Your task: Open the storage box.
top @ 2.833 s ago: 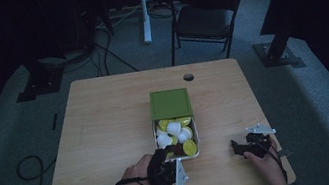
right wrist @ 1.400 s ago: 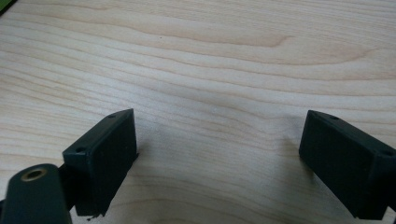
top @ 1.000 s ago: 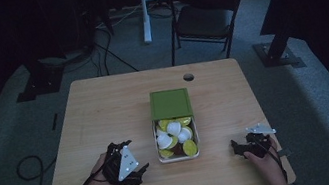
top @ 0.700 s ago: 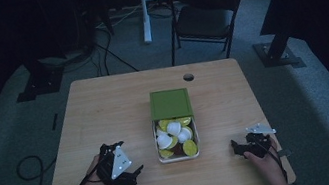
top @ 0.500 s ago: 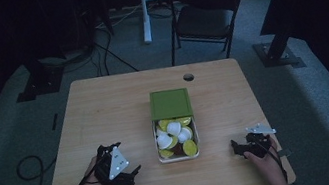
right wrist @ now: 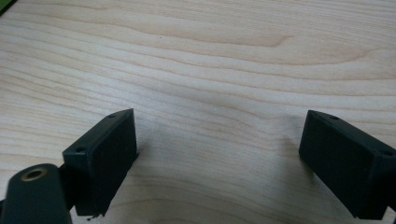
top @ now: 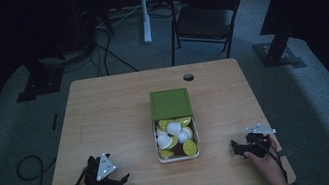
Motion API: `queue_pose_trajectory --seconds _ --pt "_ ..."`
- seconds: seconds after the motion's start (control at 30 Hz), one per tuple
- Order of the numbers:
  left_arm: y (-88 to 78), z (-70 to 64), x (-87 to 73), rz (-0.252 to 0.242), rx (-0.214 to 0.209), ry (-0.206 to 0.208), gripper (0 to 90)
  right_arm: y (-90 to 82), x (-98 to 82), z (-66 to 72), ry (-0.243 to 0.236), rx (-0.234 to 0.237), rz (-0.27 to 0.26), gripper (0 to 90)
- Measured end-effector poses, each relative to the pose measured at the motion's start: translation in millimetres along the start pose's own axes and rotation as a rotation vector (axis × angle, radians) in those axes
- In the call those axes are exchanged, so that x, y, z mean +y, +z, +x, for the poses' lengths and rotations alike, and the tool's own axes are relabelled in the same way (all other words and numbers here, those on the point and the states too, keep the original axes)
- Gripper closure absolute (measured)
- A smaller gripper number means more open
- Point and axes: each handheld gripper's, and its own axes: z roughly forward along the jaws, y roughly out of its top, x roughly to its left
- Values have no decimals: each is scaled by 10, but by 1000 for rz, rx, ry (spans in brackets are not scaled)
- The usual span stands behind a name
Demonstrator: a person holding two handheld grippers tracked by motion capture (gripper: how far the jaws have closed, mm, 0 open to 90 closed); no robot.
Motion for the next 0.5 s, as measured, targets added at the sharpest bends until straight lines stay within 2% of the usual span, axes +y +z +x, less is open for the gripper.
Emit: queue_pose_trajectory --seconds 0.17,0.33,0.5 --pt "2 41 -74 -9 -7 -28 25 0 0 -1 0 0 0 107" --pt "-1 104 -146 -14 -16 -80 25 0 0 0 0 0 0 107" --pt "-13 154 -224 7 -9 -111 25 0 0 -1 1 1 0 107"
